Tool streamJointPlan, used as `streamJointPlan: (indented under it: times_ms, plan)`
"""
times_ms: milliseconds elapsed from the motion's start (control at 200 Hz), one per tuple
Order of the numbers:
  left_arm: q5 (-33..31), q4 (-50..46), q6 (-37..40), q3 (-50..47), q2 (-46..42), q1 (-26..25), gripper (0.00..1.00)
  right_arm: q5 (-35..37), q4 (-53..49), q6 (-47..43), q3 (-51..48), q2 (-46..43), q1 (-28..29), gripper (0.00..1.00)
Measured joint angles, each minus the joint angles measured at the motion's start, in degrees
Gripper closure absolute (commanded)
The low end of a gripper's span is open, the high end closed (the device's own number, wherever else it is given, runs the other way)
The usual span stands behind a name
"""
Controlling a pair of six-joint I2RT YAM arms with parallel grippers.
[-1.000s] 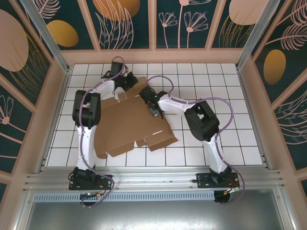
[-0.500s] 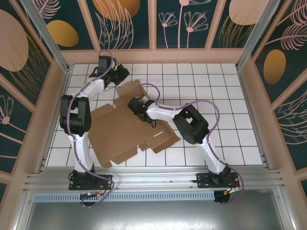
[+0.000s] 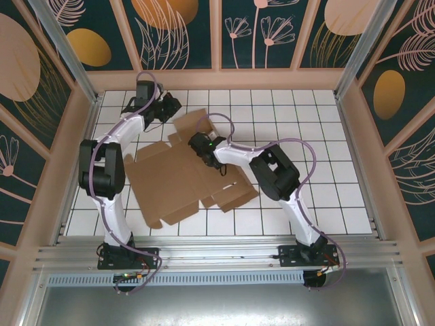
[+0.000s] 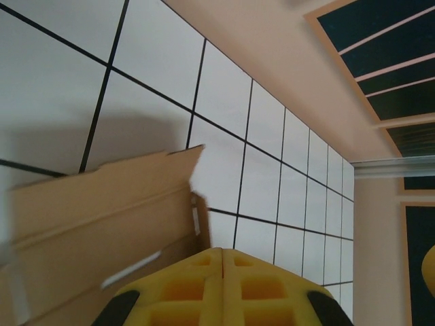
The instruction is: Fold the paper box
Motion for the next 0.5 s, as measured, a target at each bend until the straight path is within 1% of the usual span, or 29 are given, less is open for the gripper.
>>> streamJointPlan:
  times_ms: [165,295,375,500]
  plan:
    - [-0.2,0.1,0.0,-4.5,-4.5,0.0,1.00,2.2,0.5,-0.3,-2.0,-0.4,-3.1,0.93]
    - [-0.2,0.7,0.0,-7.0,-5.2,0.0,1.00,1.2,1.6,-0.4,-2.9,-1.2,-3.7,0.93]
    - [0.3,2.1,-0.5,-10.8,-6.0,0.0,1.00,-2.6,2.4,-0.3,-4.0,-3.1,-4.8,0.93]
    - [0.9,3.7,-1.5,-20.2,-9.0,0.0,1.00,-11.3,2.9,-0.2,-5.5,-6.8,-8.3,0.94]
